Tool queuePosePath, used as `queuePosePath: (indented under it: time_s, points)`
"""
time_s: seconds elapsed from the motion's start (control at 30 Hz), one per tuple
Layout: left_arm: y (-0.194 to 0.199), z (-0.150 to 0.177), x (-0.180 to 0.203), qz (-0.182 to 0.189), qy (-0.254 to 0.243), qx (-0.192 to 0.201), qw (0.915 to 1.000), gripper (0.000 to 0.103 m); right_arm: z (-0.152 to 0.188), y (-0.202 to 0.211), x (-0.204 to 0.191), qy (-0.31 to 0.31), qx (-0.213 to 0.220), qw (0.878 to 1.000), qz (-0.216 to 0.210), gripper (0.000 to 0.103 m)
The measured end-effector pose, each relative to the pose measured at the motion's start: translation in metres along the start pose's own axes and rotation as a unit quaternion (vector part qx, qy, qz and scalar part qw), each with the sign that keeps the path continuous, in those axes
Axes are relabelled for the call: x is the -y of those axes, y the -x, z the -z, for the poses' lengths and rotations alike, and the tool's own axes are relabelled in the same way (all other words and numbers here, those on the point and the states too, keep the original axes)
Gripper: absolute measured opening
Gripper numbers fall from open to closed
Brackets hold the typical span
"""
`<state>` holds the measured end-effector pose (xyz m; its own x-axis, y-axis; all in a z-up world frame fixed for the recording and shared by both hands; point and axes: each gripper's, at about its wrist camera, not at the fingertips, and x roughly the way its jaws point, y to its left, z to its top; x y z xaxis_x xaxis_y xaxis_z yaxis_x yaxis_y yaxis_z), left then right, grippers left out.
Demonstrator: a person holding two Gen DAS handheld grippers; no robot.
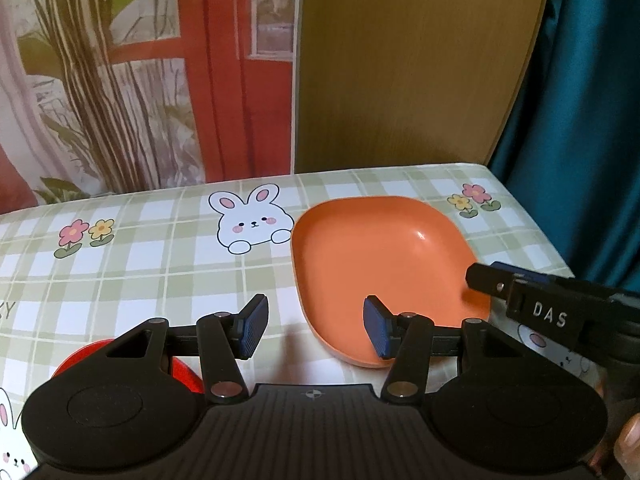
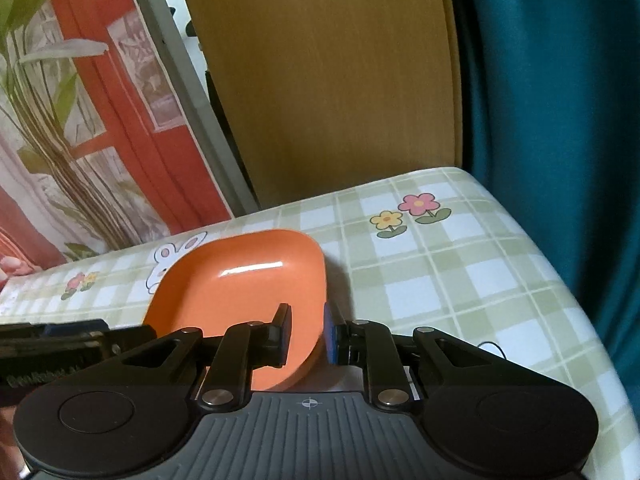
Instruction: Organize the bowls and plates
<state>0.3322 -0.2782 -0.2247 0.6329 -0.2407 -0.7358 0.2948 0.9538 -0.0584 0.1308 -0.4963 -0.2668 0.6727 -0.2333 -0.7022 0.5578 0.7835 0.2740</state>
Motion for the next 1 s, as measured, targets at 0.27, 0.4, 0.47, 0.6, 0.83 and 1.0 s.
queuePosePath:
  time_s: [0.27, 0.4, 0.47, 0.6, 0.83, 1.0]
  points:
    - [-0.014, 0.0, -0.004, 0.0, 0.005, -0.016, 0.9999, 0.055, -0.003, -0.007, -0.002, 0.003, 0.001, 1.0, 0.009, 0.017]
    - [-0.018, 0.002, -0.005, 0.009, 0.005, -0.022, 0.9997, 0.051, -0.001, -0.012, -0.001, 0.004, -0.005, 1.0, 0.01, 0.016]
    - [-0.019, 0.003, -0.004, 0.012, 0.003, -0.026, 0.9996, 0.031, 0.0, -0.016, -0.001, 0.002, -0.009, 1.0, 0.012, 0.014]
    - [-0.021, 0.005, -0.003, 0.006, -0.012, -0.028, 0.9995, 0.017, 0.002, -0.018, 0.0, -0.003, -0.011, 1.0, 0.014, 0.005]
    - [-0.011, 0.008, -0.004, 0.016, -0.019, -0.024, 0.9994, 0.017, 0.008, -0.011, 0.001, -0.014, -0.01, 1.0, 0.021, 0.006]
    - [0.009, 0.01, 0.0, 0.018, -0.031, -0.005, 0.9993, 0.017, 0.012, 0.006, 0.006, -0.033, -0.003, 0.999, 0.021, 0.006]
